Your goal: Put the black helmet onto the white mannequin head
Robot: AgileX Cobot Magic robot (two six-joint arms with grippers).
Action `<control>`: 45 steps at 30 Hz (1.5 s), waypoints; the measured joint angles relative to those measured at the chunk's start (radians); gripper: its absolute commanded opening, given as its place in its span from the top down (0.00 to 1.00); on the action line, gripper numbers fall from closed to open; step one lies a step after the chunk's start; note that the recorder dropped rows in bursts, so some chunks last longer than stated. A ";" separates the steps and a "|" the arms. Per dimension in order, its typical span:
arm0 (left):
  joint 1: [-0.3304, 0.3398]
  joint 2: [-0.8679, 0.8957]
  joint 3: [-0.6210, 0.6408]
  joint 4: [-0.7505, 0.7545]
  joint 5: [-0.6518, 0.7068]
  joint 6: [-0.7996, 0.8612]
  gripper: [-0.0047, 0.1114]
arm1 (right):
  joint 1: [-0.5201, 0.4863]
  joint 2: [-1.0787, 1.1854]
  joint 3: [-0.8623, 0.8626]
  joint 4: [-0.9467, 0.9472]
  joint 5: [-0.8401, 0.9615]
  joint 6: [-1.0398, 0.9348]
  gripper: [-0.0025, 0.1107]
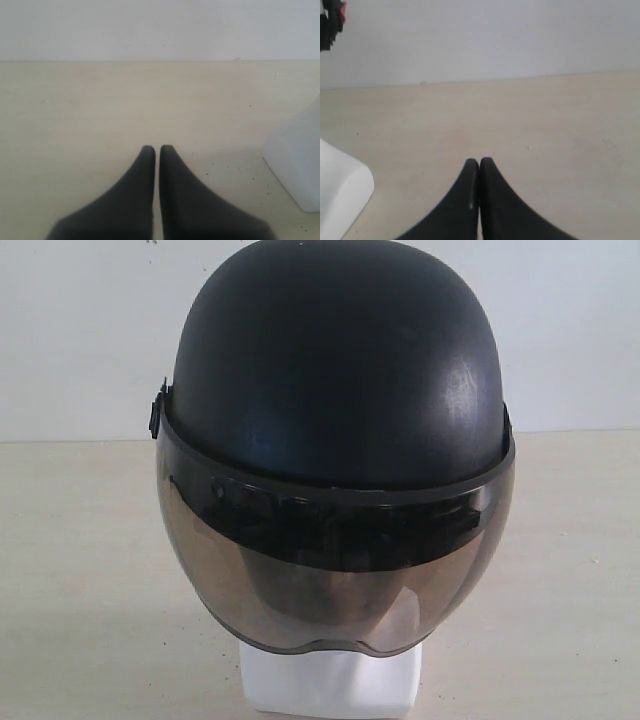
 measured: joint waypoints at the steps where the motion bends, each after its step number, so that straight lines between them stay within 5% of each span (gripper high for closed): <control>1: 0.000 0.000 0.000 0.000 0.000 0.000 0.92 | 0.000 0.000 0.000 -0.002 0.019 0.000 0.98; 45: 0.000 0.000 0.000 0.000 0.000 0.000 0.92 | 0.000 0.000 0.006 -0.014 0.068 0.007 0.98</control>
